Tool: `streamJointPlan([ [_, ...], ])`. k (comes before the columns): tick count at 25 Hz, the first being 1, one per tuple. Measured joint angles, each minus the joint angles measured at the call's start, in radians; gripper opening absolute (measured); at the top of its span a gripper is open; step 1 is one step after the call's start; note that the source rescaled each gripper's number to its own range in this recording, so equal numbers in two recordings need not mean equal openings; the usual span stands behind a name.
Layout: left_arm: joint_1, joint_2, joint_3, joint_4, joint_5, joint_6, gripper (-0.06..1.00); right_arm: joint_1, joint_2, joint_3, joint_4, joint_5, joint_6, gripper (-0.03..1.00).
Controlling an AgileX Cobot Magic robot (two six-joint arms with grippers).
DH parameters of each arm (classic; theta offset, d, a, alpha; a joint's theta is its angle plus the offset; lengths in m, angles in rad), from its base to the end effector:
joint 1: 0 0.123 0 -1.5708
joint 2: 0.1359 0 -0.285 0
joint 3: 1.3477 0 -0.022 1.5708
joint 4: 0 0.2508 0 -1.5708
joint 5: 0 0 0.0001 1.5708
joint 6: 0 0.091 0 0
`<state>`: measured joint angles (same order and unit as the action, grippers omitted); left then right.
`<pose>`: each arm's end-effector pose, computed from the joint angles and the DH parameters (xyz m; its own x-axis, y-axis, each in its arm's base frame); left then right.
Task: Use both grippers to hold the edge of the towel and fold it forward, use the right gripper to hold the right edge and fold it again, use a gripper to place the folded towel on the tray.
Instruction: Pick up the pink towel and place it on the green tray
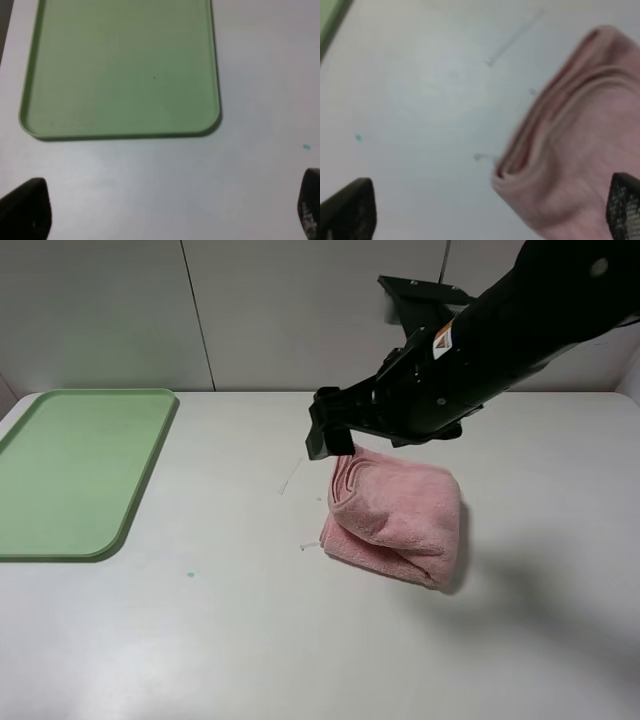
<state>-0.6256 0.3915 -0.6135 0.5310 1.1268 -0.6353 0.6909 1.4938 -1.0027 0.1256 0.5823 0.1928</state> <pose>0.0606 0.0076 0.3080 -0.6107 0.0259 -0.7914 0.0219 0.9996 0.0158 0.2321 0.2000 0.2536 -0.8081 -0.2883 -0.5136 -0.4477 0.8673 0.2176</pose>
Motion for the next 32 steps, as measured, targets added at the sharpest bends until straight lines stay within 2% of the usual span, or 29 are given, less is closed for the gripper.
streamJointPlan([
  [5,0.0,0.0,0.0,0.0,0.0,0.0,0.99,-0.085,-0.069,0.0,-0.086,0.163,0.052,1.0],
  [11,0.0,0.0,0.0,0.0,0.0,0.0,0.99,-0.184,-0.161,0.0,-0.229,0.331,0.057,1.0],
  [17,0.0,0.0,0.0,0.0,0.0,0.0,0.99,-0.312,-0.254,0.0,-0.314,0.481,0.036,1.0],
  [25,0.0,0.0,0.0,0.0,0.0,0.0,0.99,-0.481,-0.376,0.0,-0.361,0.579,-0.012,1.0],
  [32,0.0,0.0,0.0,0.0,0.0,0.0,0.99,-0.619,-0.519,0.052,-0.367,0.589,-0.039,1.0],
])
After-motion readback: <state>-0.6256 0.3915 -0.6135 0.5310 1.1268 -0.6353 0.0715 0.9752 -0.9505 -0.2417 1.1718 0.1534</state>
